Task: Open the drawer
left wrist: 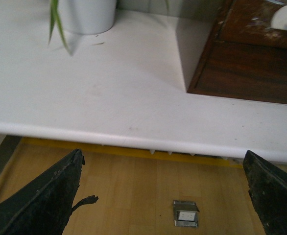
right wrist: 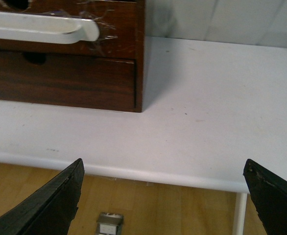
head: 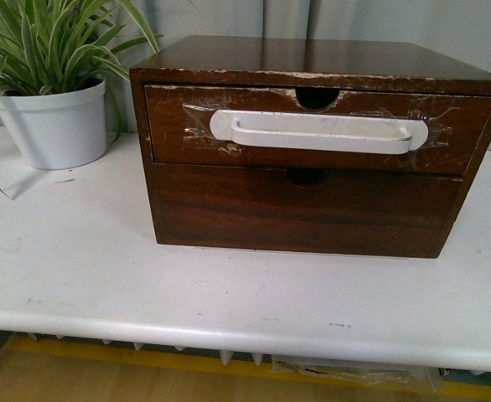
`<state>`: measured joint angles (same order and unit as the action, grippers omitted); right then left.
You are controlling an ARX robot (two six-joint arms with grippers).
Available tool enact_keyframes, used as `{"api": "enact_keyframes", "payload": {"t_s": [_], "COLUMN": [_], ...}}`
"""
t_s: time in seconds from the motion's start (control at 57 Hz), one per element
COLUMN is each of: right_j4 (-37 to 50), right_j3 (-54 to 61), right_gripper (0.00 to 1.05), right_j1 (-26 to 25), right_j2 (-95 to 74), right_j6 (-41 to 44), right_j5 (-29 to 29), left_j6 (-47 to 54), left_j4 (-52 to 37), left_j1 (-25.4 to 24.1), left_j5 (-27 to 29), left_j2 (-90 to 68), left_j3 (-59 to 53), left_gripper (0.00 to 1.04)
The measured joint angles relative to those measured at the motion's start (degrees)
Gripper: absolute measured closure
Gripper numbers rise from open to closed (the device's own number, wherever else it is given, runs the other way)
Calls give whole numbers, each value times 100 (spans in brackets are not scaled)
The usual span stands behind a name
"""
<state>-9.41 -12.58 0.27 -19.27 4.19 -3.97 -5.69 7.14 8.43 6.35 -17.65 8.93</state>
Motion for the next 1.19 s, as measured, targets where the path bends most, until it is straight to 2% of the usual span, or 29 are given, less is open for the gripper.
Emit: {"api": "enact_keyframes", "payload": {"t_s": [0.14, 0.228, 0.474, 0.632, 0.825, 1.088, 1.193], "right_j4": [-468, -640, -1008, -1314, -1637, -1971, -2050], "right_j3": [-800, -1449, -2747, -3458, -4046, -4461, -4527], "right_gripper": [9, 9, 9, 9, 9, 9, 9], "right_j1": [-63, -28, 227, 426, 632, 824, 850], "right_j2": [-1169, -2065, -3519, -4183, -4839, -5429, -5488], "right_j6": [1073, 1937, 2918, 3344, 3762, 4120, 4186], "right_j5": [-717, -979, -1038, -1084, -1117, -1145, -1244], "left_j6": [1016, 2179, 4002, 4765, 5160, 5591, 5775], "left_j4": [-444, -365, 122, 525, 769, 1128, 1257], "left_j1": [282, 428, 651, 975, 1375, 1650, 1742], "left_j5": [-903, -1690, -2441, -2503, -2741, -2747, -2577], "left_j2": [-1333, -2415, -4253, -5125, -5969, -6887, -7281], "left_j3": [588, 1200, 2798, 3762, 4680, 5716, 6100], "left_gripper": [6, 6, 6, 6, 6, 6, 6]}}
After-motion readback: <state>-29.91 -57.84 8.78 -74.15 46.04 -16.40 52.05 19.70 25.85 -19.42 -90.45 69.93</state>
